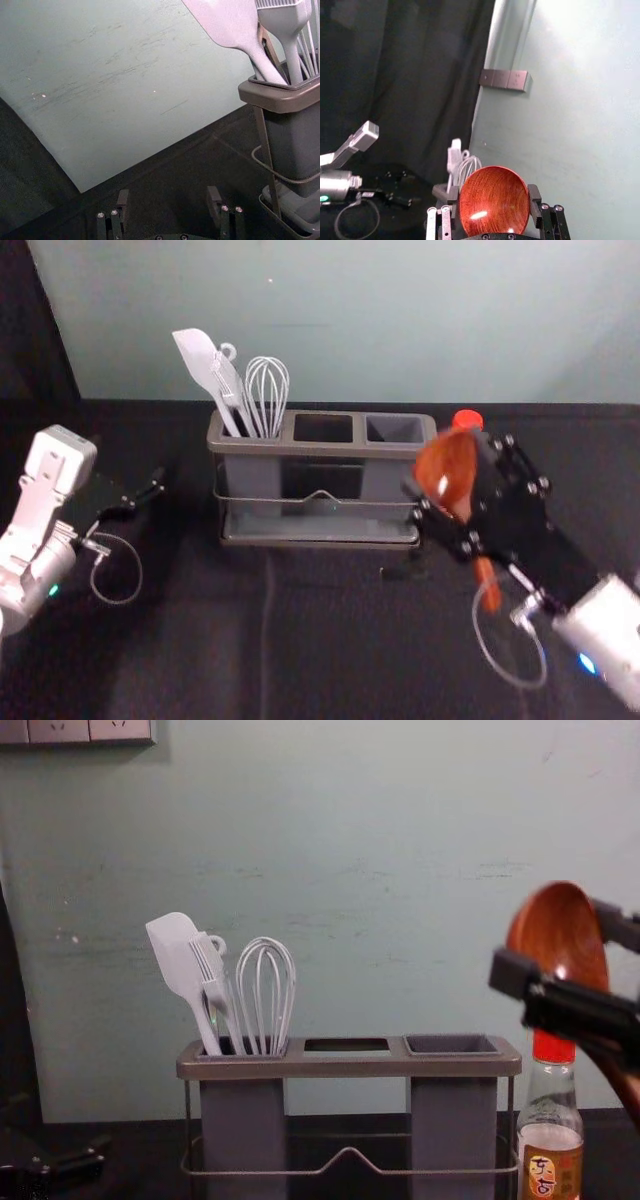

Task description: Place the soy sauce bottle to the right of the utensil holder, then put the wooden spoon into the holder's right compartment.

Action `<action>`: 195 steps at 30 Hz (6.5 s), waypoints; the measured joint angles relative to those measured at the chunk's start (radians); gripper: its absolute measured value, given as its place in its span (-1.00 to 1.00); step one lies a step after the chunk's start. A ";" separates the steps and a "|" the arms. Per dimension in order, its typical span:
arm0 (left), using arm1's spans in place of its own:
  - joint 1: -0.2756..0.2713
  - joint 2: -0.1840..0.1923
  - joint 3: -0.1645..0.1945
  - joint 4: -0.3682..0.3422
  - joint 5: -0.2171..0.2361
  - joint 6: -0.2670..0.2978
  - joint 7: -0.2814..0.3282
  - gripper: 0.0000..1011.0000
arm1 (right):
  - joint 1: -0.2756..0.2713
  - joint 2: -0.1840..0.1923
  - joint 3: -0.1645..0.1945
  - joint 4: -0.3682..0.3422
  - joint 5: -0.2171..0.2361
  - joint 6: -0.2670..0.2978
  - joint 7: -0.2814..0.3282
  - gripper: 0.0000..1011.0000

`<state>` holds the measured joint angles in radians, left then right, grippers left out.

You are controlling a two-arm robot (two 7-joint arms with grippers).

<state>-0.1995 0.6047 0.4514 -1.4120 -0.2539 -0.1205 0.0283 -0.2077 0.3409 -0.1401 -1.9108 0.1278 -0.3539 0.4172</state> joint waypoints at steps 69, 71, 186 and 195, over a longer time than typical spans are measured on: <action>0.000 0.000 0.000 0.000 0.000 0.000 0.000 0.98 | 0.718 -0.200 -0.181 0.860 0.253 -0.427 0.249 0.66; 0.000 0.000 0.000 0.000 0.000 0.000 0.000 0.98 | 0.715 -0.203 -0.180 0.868 0.257 -0.437 0.256 0.66; 0.000 0.000 0.000 0.000 0.000 0.000 0.000 0.98 | 0.496 0.000 0.094 0.604 0.152 -0.123 0.030 0.99; 0.000 0.000 0.000 0.000 0.000 0.000 0.000 0.98 | 0.471 0.018 0.084 0.669 0.068 -0.021 -0.031 0.99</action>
<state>-0.1995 0.6047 0.4513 -1.4120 -0.2539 -0.1205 0.0282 0.2629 0.3588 -0.0557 -1.2420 0.1962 -0.3744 0.3859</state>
